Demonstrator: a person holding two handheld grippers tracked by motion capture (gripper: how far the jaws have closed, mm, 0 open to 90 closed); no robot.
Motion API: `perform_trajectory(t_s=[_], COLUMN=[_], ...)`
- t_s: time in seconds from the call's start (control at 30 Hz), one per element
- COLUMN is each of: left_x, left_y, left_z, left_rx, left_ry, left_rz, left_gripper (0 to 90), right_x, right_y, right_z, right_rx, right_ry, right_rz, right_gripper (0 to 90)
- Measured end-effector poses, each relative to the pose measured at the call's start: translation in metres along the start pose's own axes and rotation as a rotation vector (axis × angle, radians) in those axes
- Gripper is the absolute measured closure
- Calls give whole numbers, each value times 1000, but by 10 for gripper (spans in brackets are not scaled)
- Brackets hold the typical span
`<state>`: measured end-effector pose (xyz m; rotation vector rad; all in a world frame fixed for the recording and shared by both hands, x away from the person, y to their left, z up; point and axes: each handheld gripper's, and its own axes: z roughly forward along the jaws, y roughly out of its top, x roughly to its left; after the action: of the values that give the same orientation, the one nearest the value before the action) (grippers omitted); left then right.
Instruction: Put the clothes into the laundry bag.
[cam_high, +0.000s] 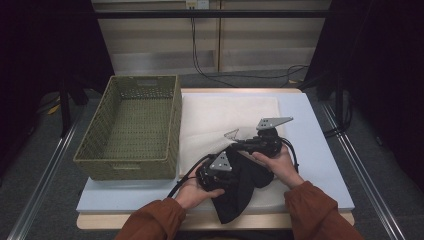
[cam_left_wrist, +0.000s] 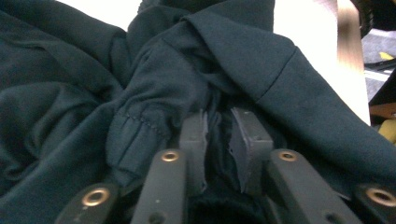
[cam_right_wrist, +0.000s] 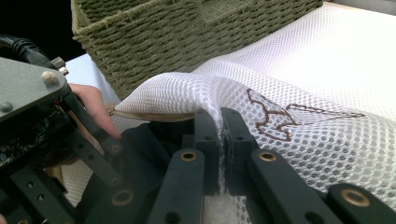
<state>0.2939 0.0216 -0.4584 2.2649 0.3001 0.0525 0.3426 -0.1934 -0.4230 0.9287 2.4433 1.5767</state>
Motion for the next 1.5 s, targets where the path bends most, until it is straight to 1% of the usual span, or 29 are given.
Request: perform_trajectory(t_s=[0.13,0.23,0.27,0.33,0.37,0.4,0.47,0.5,0.57,0.6,0.63,0.7,0.73,0.77,0.8,0.83,0.93,0.97,1.03,1.07,1.1,1.13,1.17,1.23,1.27,1.33,1.4,1.43,1.5], left_x=[-1,-3,-3,3,6,10,15,17,21,23,23,23,23,23,23,22,19,19,17,17,15,13,11,7,6,4,3,4,6], left_y=[3,3,2,0,-1,-4,-7,-9,-11,-12,-12,-14,-15,-14,-14,-14,-13,-12,-12,-11,-11,-10,-11,-11,-11,-11,-11,-11,-10], left_z=[-11,-27,-34,-45,-49,-54,-59,-61,-63,-62,-60,-52,-47,-43,-39,-36,-28,-27,-23,-20,-17,-14,-10,-4,-3,1,2,3,0], left_rx=[-7,-61,-83,-111,-125,-145,-168,-167,-178,-169,-150,-96,-89,-57,-54,-60,-48,-25,-36,-8,-1,22,14,21,48,36,40,36,42], left_ry=[-24,-6,16,6,11,5,9,26,26,43,51,78,73,68,67,73,59,58,44,37,33,43,36,48,58,78,103,111,131], left_rz=[1,-5,-13,-29,-39,-66,-84,-92,-108,-113,-117,-107,-108,-102,-98,-91,-95,-84,-87,-66,-59,-40,-41,-22,8,4,12,4,-7], left_gripper=[627,578,580,671,665,658,661,659,640,611,540,431,395,345,310,300,248,237,233,227,223,215,200,171,162,162,216,241,345], right_x=[0,-1,0,-1,0,0,0,0,-1,-1,-1,-1,-1,-1,-1,-1,-1,-1,-1,-1,-1,0,0,0,0,0,0,1,1], right_y=[-1,-1,-1,-1,-1,-1,-1,-1,-1,-1,-1,-1,-1,-1,-1,-1,-1,-1,-1,-1,-1,-1,-1,-1,-1,-1,-1,-1,-1], right_z=[1,0,0,0,1,1,1,1,1,1,1,1,1,1,1,1,0,1,1,1,1,1,1,1,1,1,1,1,2], right_rx=[0,-3,-2,-3,0,2,3,2,3,3,3,3,4,3,2,1,-5,-4,0,0,3,5,6,6,6,3,2,4,5], right_ry=[1,2,1,-1,-1,-2,-4,-4,0,1,1,1,0,0,1,0,-4,-2,1,5,5,4,3,2,2,-2,-2,-4,-3], right_rz=[2,0,0,-1,-2,-3,-4,-4,-2,-3,-3,-5,-4,-2,-1,0,3,2,0,-4,0,-1,0,0,0,2,2,1,2], right_gripper=[870,870,870,868,867,867,867,867,867,866,866,866,866,866,867,868,870,870,870,870,870,869,870,869,869,870,870,870,870])
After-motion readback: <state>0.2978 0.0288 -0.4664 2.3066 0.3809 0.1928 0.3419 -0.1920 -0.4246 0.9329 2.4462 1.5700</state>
